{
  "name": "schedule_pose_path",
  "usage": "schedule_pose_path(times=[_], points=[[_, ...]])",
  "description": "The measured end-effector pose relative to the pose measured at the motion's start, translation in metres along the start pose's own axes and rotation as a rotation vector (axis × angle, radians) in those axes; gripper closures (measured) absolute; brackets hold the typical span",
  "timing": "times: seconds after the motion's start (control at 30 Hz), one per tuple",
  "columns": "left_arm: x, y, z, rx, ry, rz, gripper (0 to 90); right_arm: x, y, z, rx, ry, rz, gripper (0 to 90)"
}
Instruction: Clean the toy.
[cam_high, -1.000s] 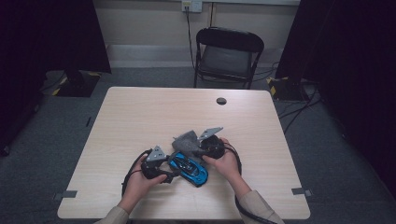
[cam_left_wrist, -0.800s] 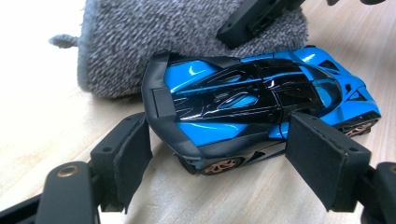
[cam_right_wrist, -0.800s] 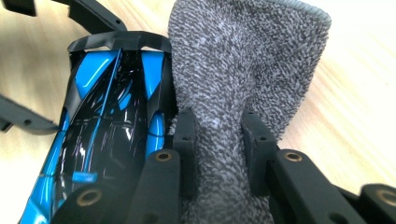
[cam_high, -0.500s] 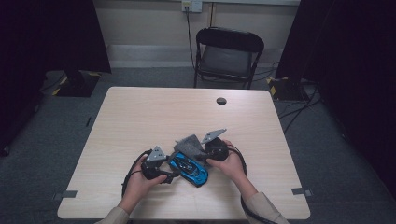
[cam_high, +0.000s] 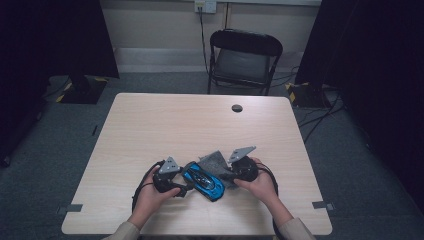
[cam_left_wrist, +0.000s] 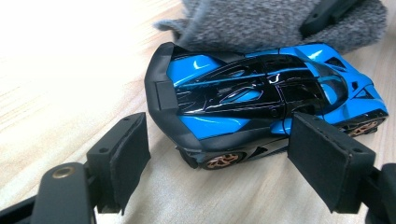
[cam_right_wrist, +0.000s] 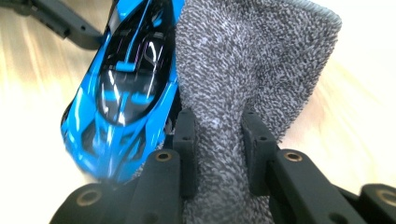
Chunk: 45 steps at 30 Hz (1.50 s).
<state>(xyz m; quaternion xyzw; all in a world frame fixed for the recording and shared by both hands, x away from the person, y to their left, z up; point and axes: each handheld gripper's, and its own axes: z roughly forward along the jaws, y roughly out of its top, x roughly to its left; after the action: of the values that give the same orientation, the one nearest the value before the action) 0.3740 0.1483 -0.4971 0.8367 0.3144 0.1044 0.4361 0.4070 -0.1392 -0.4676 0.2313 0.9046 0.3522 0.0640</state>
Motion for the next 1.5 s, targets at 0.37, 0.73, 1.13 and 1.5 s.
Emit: schedule_pose_path(times=[0.37,0.73,1.13,1.5], points=[[-0.001,0.001,0.000,0.002,0.002,0.013,22.6,-0.008,0.004,-0.011,-0.065,-0.071,0.058,71.5],[-0.001,0.001,-0.001,-0.002,-0.001,0.020,23.3,-0.013,0.035,0.031,-0.069,-0.061,0.055,71.5],[-0.001,0.001,0.000,0.001,-0.001,0.016,22.3,-0.008,0.037,0.042,-0.039,-0.025,0.044,71.1],[-0.001,0.001,0.000,0.001,-0.001,0.012,22.1,-0.008,0.035,0.039,-0.032,-0.018,0.034,70.7]])
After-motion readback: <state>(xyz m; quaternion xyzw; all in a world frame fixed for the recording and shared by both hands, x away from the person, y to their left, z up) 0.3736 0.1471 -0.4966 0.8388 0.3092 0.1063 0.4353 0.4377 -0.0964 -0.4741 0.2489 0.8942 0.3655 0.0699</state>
